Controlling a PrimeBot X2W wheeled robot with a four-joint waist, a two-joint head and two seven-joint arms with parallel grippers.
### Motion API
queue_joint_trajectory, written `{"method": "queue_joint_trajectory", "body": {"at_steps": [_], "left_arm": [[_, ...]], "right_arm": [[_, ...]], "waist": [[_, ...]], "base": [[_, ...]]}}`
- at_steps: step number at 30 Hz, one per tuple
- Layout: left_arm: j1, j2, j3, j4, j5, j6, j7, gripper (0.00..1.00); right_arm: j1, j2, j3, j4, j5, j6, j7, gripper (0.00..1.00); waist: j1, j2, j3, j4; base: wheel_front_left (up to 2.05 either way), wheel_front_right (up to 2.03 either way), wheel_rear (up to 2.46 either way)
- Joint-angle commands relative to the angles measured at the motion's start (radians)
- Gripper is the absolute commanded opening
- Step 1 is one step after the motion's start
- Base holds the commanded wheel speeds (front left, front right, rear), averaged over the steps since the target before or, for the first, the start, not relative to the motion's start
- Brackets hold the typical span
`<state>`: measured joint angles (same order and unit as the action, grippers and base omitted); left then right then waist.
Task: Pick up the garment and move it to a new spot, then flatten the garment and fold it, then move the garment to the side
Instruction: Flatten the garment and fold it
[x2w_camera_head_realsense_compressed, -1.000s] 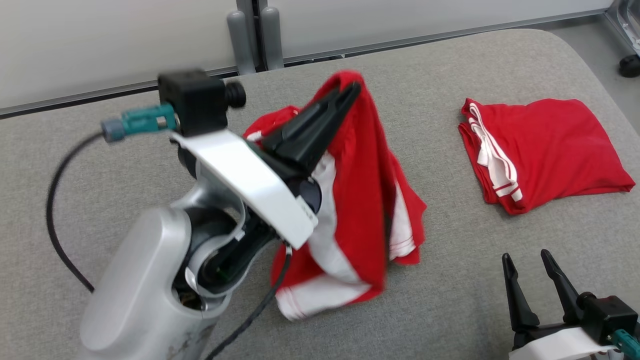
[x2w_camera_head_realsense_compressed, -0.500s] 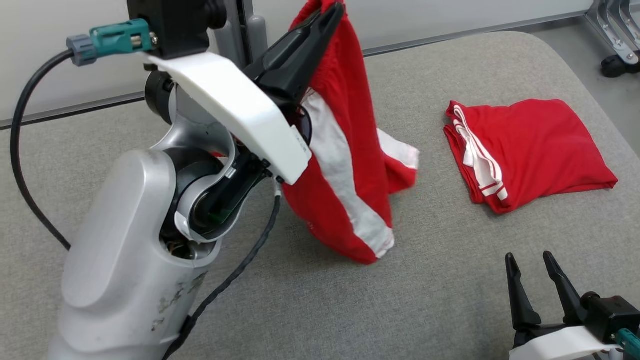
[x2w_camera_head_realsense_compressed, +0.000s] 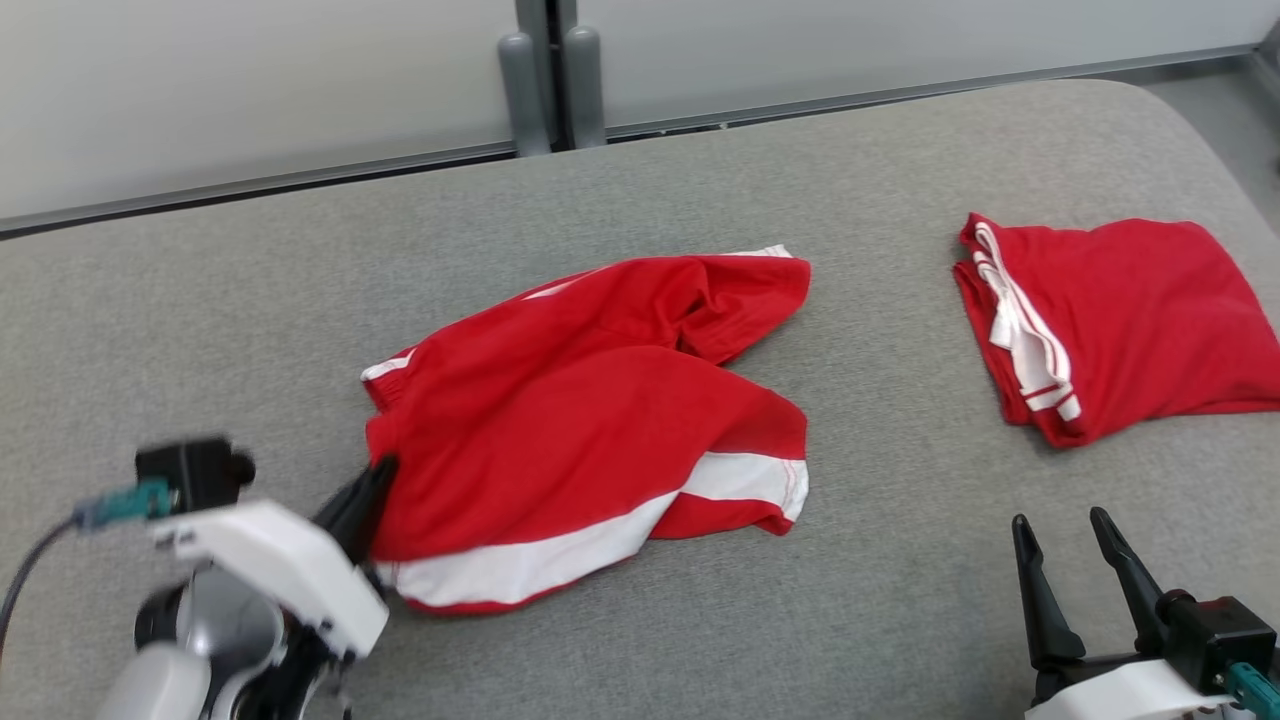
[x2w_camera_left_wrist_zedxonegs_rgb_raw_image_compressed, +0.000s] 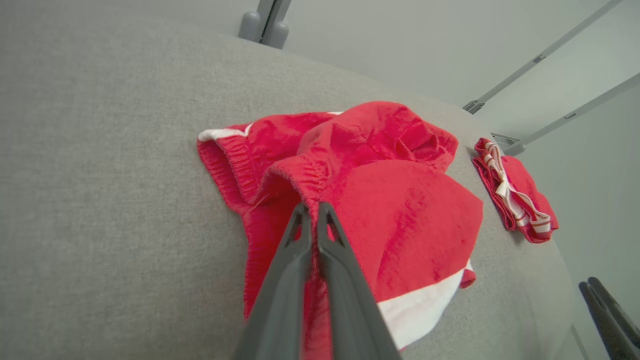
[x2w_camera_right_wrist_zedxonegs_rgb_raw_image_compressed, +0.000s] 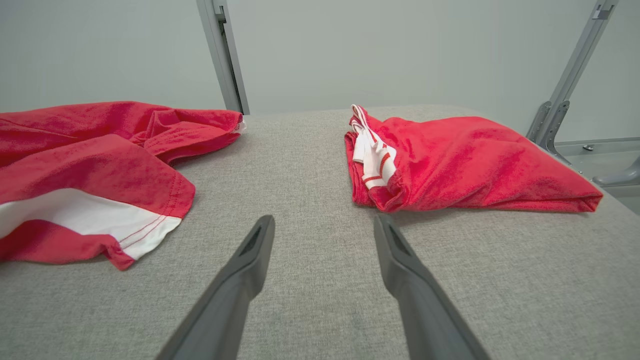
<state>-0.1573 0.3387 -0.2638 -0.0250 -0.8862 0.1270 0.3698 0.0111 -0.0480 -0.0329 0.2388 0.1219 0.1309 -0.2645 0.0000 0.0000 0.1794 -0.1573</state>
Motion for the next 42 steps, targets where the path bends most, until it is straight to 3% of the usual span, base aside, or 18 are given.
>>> {"method": "queue_joint_trajectory", "body": {"at_steps": [1,6,11,12,13,14,17,23,25,32,37,42], "left_arm": [[0.039,0.004,0.022,0.006,-0.02,-0.007,-0.023,0.0],[0.168,-0.011,0.067,0.061,-0.069,-0.033,-0.09,0.0],[0.191,-0.043,0.092,0.12,-0.095,-0.056,-0.149,0.0],[0.19,-0.054,0.094,0.135,-0.104,-0.064,-0.161,0.2],[0.184,-0.064,0.093,0.149,-0.108,-0.077,-0.17,0.3],[0.175,-0.071,0.089,0.16,-0.112,-0.092,-0.179,1.0],[0.159,-0.081,0.088,0.194,-0.104,-0.113,-0.212,1.0],[0.177,-0.029,0.108,0.178,0.047,-0.023,-0.342,1.0],[0.175,-0.04,0.098,0.116,0.061,-0.021,-0.362,1.0],[0.042,-0.096,-0.123,-0.035,0.169,-0.048,-0.248,1.0],[-0.132,-0.169,-0.297,0.067,0.267,-0.095,-0.163,1.0],[-0.255,-0.21,-0.383,0.255,0.341,-0.119,-0.127,1.0]], "right_arm": [[0.008,-0.005,-0.008,-0.005,-0.011,0.0,0.0,1.0],[0.023,-0.005,-0.027,-0.011,-0.048,0.0,0.0,1.0],[0.033,-0.005,-0.035,-0.012,-0.074,0.0,0.0,1.0],[0.034,-0.005,-0.034,-0.013,-0.082,0.0,0.0,1.0],[0.034,-0.005,-0.034,-0.013,-0.089,0.0,0.0,1.0],[0.033,-0.005,-0.032,-0.015,-0.095,0.0,0.0,1.0],[0.023,-0.005,-0.03,-0.013,-0.106,0.0,0.0,1.0],[0.017,-0.006,-0.015,-0.018,-0.101,0.0,0.0,1.0],[0.024,-0.006,-0.018,-0.021,-0.095,0.0,0.0,1.0],[-0.004,-0.006,0.002,-0.018,-0.078,0.0,0.0,1.0],[-0.044,-0.006,0.025,-0.016,-0.06,0.0,0.0,1.0],[-0.06,-0.005,0.031,-0.007,-0.036,0.0,0.0,1.0]], "waist": [[0.0,0.0,0.008,0.022],[0.0,0.0,0.007,0.076],[0.0,0.0,-0.003,0.116],[0.0,0.0,-0.006,0.125],[0.0,0.0,-0.009,0.133],[0.0,0.0,-0.011,0.139],[0.0,0.0,-0.018,0.148],[0.0,0.0,-0.021,0.127],[0.0,0.0,-0.016,0.119],[0.0,0.0,0.023,0.07],[0.0,0.0,0.071,0.008],[0.0,0.0,0.094,-0.053]], "base": [[0.0,0.0,0.0],[0.0,0.0,0.0],[0.0,0.0,0.0],[0.0,0.0,0.0],[0.0,0.0,0.0],[0.0,0.0,0.0],[0.0,0.0,0.0],[0.0,0.0,0.0],[0.0,0.0,0.0],[0.0,0.0,0.0],[0.0,0.0,0.0],[0.0,0.0,0.0]]}}
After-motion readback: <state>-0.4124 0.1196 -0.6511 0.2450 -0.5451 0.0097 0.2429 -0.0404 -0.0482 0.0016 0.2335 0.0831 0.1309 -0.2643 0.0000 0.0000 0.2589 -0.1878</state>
